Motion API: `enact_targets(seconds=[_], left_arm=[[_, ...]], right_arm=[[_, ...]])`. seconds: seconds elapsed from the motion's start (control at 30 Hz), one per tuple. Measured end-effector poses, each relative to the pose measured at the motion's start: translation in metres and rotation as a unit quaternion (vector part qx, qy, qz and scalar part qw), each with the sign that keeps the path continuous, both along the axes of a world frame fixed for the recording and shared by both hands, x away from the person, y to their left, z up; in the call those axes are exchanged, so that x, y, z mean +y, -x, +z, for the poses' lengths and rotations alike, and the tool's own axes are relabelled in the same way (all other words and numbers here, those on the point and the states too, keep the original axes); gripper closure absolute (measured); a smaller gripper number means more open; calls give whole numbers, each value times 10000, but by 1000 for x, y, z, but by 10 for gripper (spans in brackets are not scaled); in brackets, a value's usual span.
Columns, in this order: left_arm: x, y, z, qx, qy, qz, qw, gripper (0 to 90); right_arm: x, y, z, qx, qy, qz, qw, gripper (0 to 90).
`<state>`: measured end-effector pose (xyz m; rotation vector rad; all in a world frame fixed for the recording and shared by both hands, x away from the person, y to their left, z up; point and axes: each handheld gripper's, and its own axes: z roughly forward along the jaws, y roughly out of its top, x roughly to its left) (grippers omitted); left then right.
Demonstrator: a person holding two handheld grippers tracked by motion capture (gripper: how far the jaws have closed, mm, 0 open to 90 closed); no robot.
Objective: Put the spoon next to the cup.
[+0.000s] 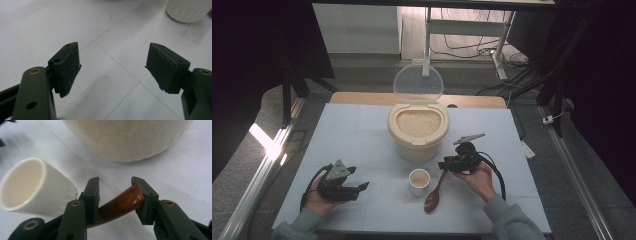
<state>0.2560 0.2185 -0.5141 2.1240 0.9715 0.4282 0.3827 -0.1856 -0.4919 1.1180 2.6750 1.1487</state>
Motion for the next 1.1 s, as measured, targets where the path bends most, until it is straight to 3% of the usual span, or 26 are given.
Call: enact_targets(seconds=[0.23, 0.47, 0.67, 0.83, 1.1], left_arm=[[0, 0, 0, -2, -10, 4, 10000, 263], [0, 1, 0, -9, -9, 8, 10000, 263], [1, 2, 0, -17, 5, 20, 10000, 263], [1, 3, 1, -22, 10, 35, 10000, 263], [1, 3, 1, -40, 12, 50, 10000, 263]], right_arm=[[7, -2, -12, -264, 362, -157, 9989, 479], [6, -4, -15, -600, 471, -412, 9962, 381], [-3, 0, -7, -835, 210, -421, 9954, 395], [-17, 13, 3, -1147, -39, -208, 9932, 400], [-41, 34, 11, -1461, -218, -162, 9889, 413]])
